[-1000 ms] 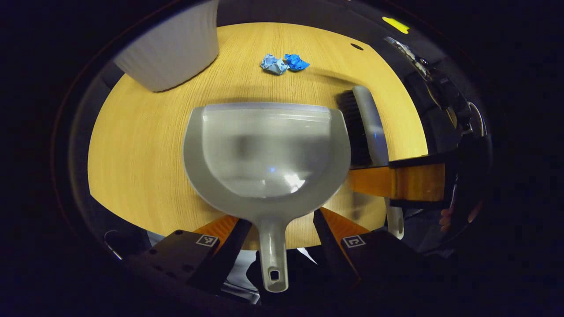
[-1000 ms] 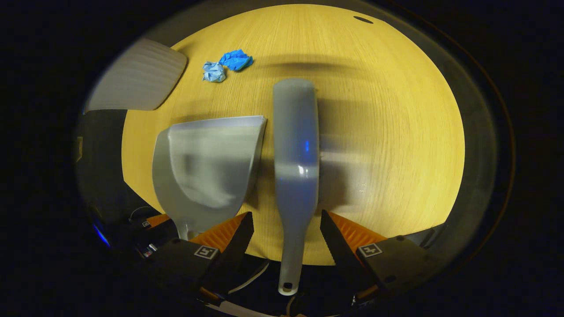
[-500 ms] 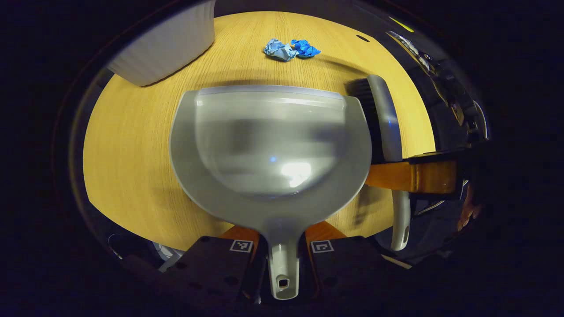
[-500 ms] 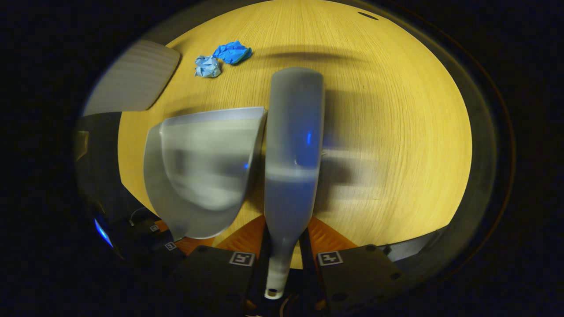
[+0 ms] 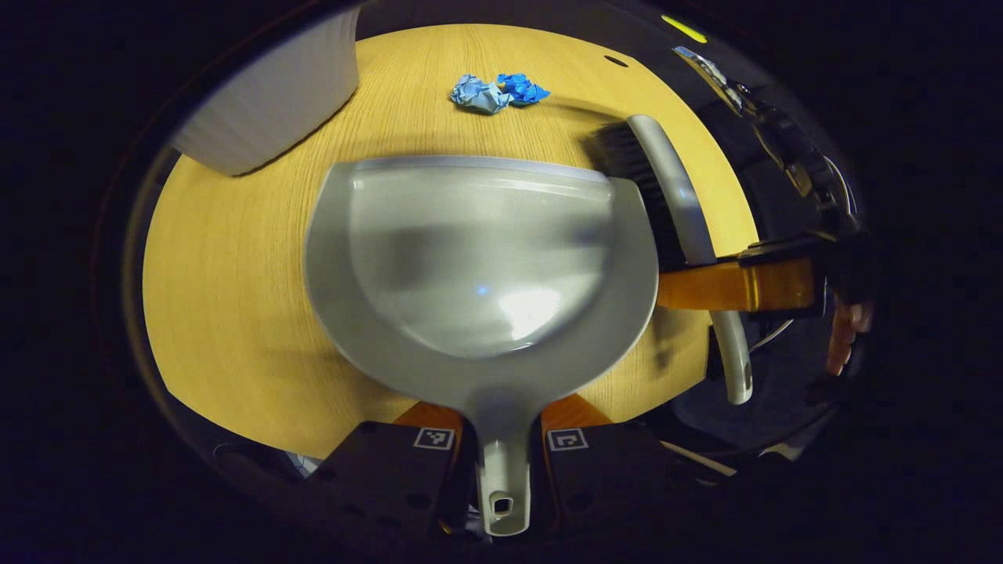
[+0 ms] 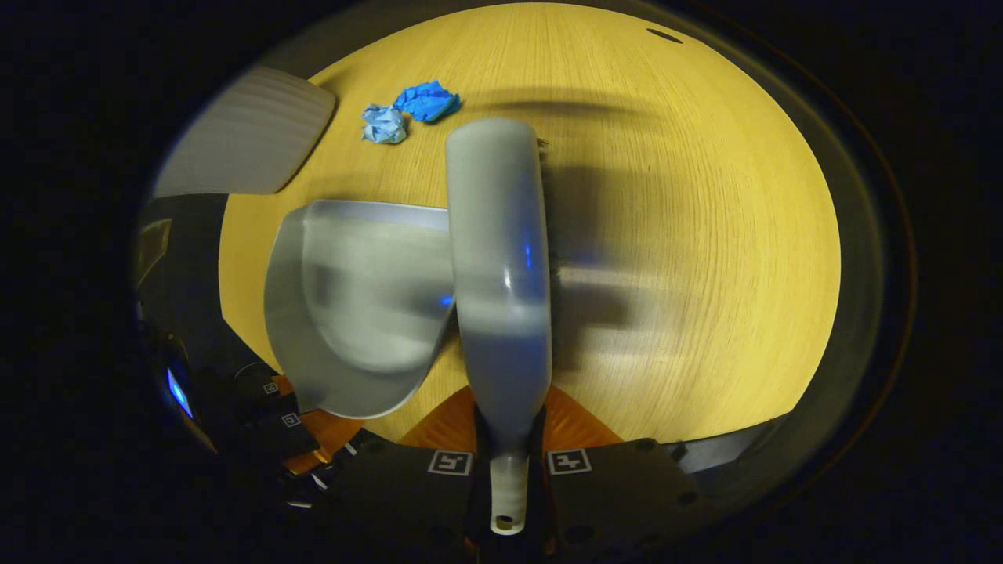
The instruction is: Pick up the small broom and dustpan from the desktop, sweep the trash into the dustpan with the broom, and then empty the trash into the garbage bin.
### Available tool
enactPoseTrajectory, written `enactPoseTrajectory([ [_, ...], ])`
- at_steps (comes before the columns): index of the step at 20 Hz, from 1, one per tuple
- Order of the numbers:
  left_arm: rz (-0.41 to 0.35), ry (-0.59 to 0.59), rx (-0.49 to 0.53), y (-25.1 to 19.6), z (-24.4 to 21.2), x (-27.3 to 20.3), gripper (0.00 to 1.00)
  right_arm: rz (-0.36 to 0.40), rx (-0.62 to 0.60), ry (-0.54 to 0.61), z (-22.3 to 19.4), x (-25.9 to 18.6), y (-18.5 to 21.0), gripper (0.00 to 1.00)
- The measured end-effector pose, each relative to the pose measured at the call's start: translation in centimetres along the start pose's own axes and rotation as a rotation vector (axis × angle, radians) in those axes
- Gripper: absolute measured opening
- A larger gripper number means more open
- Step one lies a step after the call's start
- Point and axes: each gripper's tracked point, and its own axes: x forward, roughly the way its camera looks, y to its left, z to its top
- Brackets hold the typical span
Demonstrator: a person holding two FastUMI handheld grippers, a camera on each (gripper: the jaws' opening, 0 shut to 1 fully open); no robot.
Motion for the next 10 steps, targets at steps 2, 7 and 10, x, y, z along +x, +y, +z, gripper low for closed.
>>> enactPoseTrajectory([
  [2,0.027,-0.012,0.051,1.4,-0.2,-0.5,0.27,0.008,-0.060,-0.069,2.2,-2.1,-0.1,0.20],
  [7,0.073,0.000,0.098,4.2,-0.3,-1.4,0.27,-0.086,-0.184,-0.208,10.8,-7.3,-2.0,0.20],
  [10,0.070,-0.004,0.106,4.7,-0.2,-1.3,0.27,-0.160,-0.252,-0.223,15.7,-8.7,-2.4,0.20],
])
